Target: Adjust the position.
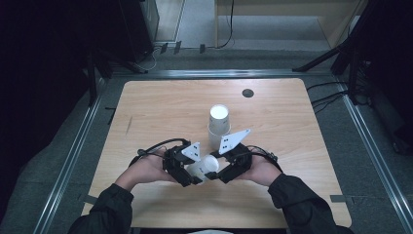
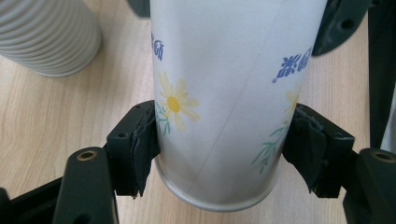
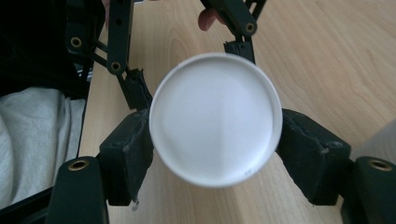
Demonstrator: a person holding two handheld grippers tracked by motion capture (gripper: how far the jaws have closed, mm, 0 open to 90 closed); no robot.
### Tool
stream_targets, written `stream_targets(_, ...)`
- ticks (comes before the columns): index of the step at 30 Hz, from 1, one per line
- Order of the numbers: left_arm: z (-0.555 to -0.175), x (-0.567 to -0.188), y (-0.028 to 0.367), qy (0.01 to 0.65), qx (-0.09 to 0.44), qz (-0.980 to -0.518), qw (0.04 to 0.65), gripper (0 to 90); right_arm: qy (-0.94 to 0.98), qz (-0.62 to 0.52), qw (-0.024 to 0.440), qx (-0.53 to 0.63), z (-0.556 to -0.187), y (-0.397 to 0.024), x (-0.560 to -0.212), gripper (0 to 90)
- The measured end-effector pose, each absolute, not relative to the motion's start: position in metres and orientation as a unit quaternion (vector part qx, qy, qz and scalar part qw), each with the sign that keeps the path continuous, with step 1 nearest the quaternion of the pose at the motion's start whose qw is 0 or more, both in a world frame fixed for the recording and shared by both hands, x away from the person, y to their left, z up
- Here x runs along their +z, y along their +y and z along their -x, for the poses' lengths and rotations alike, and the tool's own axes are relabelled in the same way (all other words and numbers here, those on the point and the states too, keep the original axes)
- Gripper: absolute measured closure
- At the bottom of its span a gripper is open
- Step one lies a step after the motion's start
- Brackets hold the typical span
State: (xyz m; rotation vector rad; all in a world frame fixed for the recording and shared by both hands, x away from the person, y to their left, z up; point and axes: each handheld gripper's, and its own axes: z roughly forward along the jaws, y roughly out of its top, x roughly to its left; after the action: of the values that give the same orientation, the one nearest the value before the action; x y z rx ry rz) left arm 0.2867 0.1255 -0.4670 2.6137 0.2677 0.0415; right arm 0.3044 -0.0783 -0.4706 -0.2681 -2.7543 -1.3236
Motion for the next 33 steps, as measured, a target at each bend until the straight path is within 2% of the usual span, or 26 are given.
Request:
stream_targets(3,-0.286,-0.469,0.124,0.097,0.014,-0.963,0.250,29.7,-0.901,0.079,0.048,-0.424,-0.303,-0.075,-0.472,34.5)
stream_targets(9,-0.286,-0.469,0.125,0.091,0.006,-0.962,0.258,27.2,-0.905,0.074,0.052,-0.416,-0.302,-0.075,-0.470,35.8)
stream_targets(12,-0.288,-0.467,0.125,0.100,0.011,-0.959,0.266,14.9,-0.903,0.075,0.047,-0.420,-0.303,-0.078,-0.468,35.7)
stream_targets(14,-0.289,-0.465,0.127,0.104,0.012,-0.955,0.279,13.0,-0.903,0.083,0.050,-0.420,-0.303,-0.082,-0.467,35.6)
stream_targets(22,-0.293,-0.464,0.136,0.127,-0.001,-0.941,0.314,11.2,-0.884,0.093,0.052,-0.455,-0.308,-0.100,-0.457,35.4)
stream_targets(28,-0.293,-0.460,0.142,0.142,-0.018,-0.921,0.363,12.6,-0.875,0.093,0.049,-0.473,-0.307,-0.109,-0.449,35.4)
stream_targets(33,-0.289,-0.460,0.140,0.135,-0.015,-0.911,0.388,12.6,-0.866,0.094,0.057,-0.487,-0.307,-0.113,-0.445,35.3)
